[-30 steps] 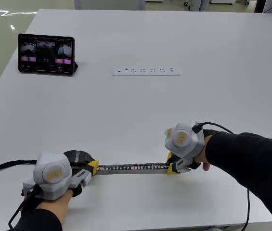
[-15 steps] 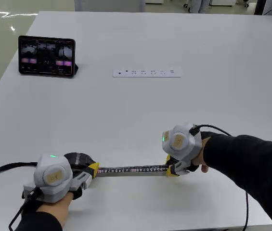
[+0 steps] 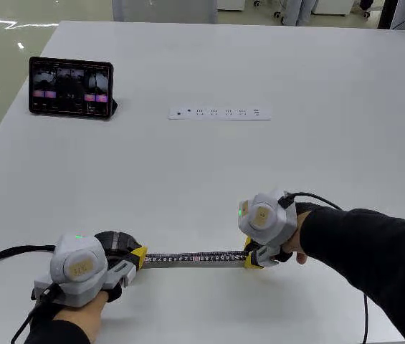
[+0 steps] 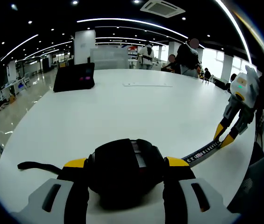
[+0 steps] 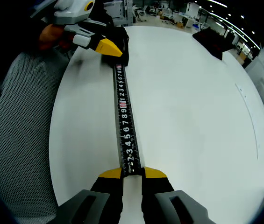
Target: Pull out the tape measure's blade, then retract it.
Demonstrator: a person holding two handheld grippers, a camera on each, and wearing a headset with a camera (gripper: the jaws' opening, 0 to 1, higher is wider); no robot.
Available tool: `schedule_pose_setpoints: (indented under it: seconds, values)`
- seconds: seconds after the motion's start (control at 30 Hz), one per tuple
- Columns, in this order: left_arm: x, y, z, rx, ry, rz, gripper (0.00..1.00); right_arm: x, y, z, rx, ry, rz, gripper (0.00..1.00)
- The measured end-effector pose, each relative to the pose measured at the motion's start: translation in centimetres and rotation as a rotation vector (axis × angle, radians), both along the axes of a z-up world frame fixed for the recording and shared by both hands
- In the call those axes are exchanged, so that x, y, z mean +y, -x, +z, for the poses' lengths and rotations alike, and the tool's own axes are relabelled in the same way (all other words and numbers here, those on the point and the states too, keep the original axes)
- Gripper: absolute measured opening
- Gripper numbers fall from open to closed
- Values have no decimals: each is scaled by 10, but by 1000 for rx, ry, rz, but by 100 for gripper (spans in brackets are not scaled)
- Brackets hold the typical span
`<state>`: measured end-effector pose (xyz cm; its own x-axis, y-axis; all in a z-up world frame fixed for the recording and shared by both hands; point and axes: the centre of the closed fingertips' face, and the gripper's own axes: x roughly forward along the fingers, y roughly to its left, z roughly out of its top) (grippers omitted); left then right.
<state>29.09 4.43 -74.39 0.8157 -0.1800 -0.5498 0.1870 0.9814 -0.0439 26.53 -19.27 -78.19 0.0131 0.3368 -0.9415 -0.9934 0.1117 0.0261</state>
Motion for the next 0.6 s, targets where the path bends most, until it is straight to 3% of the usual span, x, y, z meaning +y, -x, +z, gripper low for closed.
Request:
schedule_pose_setpoints:
  seconds: [0.6]
  values:
    - [1, 0, 0, 1, 3, -1, 60, 9, 0, 0, 2, 1, -2, 11]
